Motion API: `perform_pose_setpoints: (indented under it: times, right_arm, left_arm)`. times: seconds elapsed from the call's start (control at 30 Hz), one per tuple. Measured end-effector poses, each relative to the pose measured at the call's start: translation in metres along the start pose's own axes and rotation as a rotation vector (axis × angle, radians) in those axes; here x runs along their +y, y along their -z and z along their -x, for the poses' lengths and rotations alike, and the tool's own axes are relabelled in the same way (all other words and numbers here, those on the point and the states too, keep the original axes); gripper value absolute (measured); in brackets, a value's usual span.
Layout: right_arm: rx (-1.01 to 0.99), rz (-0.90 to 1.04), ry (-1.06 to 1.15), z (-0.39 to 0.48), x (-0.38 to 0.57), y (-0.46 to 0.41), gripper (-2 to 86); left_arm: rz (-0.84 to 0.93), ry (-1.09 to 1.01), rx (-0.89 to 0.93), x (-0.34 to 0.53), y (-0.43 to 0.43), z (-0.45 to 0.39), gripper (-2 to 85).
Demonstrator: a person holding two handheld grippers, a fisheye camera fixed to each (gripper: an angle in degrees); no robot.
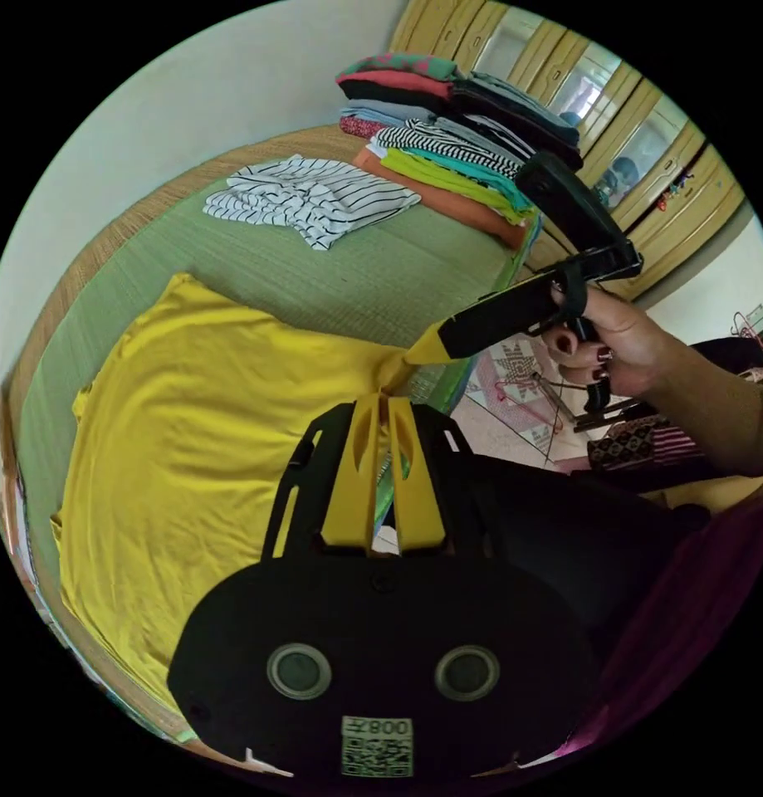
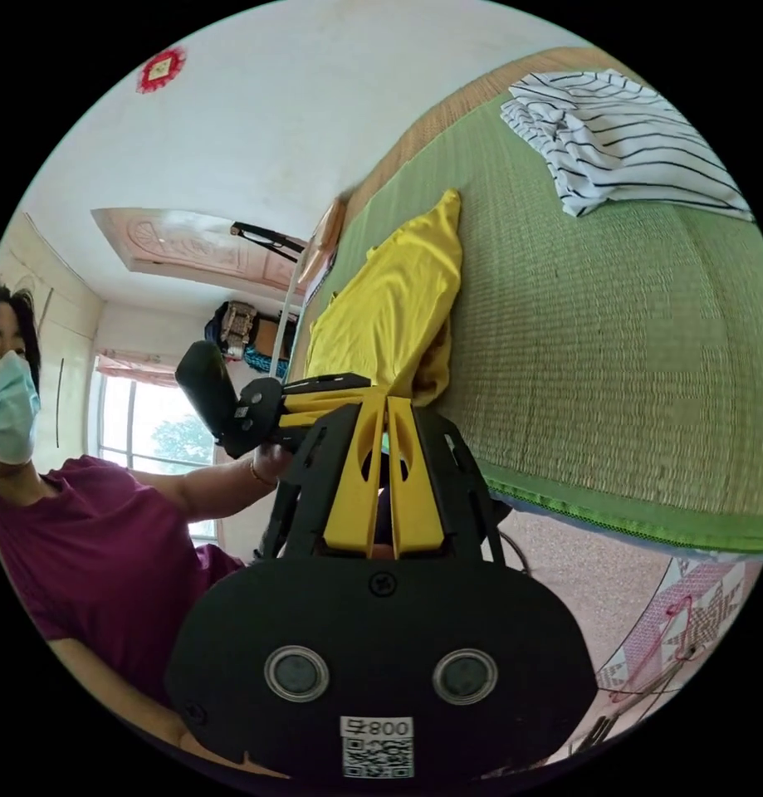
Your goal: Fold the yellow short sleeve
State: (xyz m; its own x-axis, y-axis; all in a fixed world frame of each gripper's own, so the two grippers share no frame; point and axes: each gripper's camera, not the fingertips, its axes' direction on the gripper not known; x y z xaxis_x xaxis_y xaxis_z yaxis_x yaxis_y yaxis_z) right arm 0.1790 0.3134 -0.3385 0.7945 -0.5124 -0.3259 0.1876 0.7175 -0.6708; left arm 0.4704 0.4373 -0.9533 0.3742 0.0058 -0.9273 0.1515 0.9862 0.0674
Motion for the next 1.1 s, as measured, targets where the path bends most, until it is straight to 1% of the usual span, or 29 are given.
perform_pose_setpoints:
  times: [0.1,0.2,0.27,0.33,0.4,0.6,0.83,1.1]
  right_arm:
    - [0.086,-0.044,-0.036,-0.017,-0.015,0.005,3.2]
    - [0.05,-0.033,-0.061,-0.042,-0.052,-0.007,7.7]
    - [0.036,-0.023,-0.069,-0.054,-0.079,-0.02,9.2]
    - [0.05,-0.016,-0.062,-0.059,-0.107,-0.033,9.8]
    - [0.104,0.021,-0.06,-0.065,-0.144,-0.051,10.3]
    - [0.071,0.053,-0.032,-0.07,-0.212,-0.073,9.7]
    - [0.009,0.121,0.008,-0.068,-0.265,-0.095,8.5]
    - [-0.004,0.163,0.016,-0.061,-0.307,-0.096,3.7]
  left_arm:
    - [-0.035,0.06,0.038,-0.001,-0.002,0.001,1.9]
    - [-0.051,0.089,0.062,-0.004,-0.007,-0.002,1.6]
    - [-0.057,0.09,0.064,-0.008,-0.01,-0.007,1.4]
    - [-0.061,0.087,0.061,-0.011,-0.011,-0.011,1.4]
    - [-0.071,0.086,0.065,-0.014,-0.01,-0.012,1.3]
    - [-0.114,0.11,0.107,-0.022,-0.005,-0.008,1.3]
    - [-0.152,0.137,0.163,-0.033,0.005,0.001,1.2]
    - [-0.168,0.154,0.192,-0.044,0.022,0.013,1.2]
